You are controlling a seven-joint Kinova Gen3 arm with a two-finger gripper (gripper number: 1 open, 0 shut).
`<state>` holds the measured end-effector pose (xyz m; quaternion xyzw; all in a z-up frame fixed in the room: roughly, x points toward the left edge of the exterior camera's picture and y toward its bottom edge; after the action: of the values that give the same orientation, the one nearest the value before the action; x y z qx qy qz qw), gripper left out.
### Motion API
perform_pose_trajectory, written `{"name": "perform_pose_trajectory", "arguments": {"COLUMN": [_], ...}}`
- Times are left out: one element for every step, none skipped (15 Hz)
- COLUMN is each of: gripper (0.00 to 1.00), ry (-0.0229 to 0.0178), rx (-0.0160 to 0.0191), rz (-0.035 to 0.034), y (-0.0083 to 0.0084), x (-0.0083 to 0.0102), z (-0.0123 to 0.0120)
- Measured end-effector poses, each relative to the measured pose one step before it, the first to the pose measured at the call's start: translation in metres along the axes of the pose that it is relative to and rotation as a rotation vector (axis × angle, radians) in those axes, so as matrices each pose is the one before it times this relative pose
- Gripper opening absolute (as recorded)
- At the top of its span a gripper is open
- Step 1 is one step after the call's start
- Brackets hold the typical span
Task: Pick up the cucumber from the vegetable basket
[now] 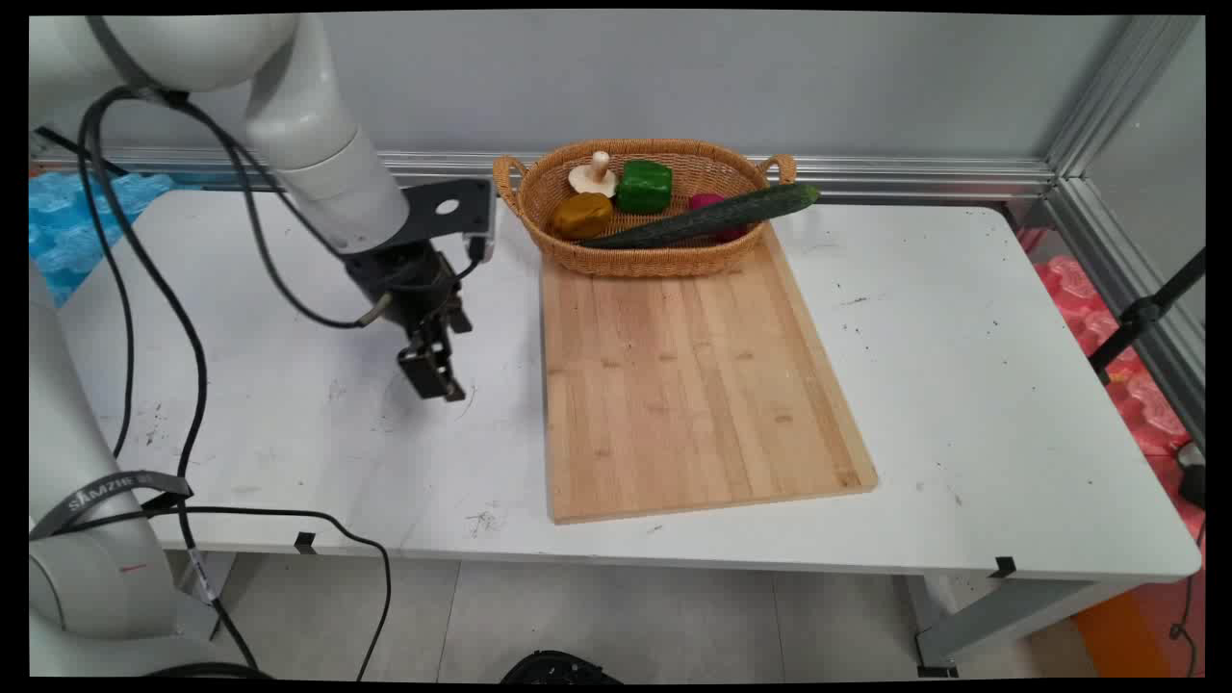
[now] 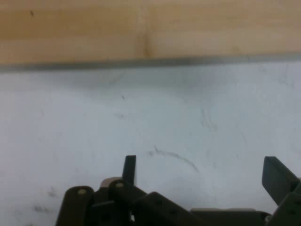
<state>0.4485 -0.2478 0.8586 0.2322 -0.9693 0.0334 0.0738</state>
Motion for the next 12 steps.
{"name": "perform_pose_trajectory", "arguments": {"gripper": [1.0, 1.0, 1.0, 1.0, 1.0, 1.0, 1.0, 1.0, 1.0, 1.0, 1.0, 1.0], "ry": [0.01156, 0.01136, 0.01335, 0.01445, 0.01823, 0.02072, 0.0193, 0.02428, 0.02438, 0.01998, 0.02173, 0.02109], "rx": [0.00941, 0.00783, 0.00853, 0.00901, 0.01115, 0.0139, 0.01237, 0.0138, 0.01307, 0.01092, 0.01219, 0.0116], "rz": [0.00608, 0.00541, 0.0093, 0.01039, 0.01183, 0.01036, 0.0048, 0.00072, -0.00024, 0.00009, 0.00004, -0.00052], "y": [-0.00423, -0.00441, -0.00578, -0.00592, -0.00794, -0.00955, -0.00932, -0.01231, -0.01236, -0.01044, -0.01164, -0.01148], "x": [0.00675, 0.00661, 0.00875, 0.00878, 0.01116, 0.01198, 0.00977, 0.01108, 0.01055, 0.0083, 0.00882, 0.00809], "z": [-0.00079, -0.00113, -0.00163, -0.00167, -0.00224, -0.00259, -0.00218, -0.00259, -0.00149, -0.00027, 0.00046, 0.00175]}}
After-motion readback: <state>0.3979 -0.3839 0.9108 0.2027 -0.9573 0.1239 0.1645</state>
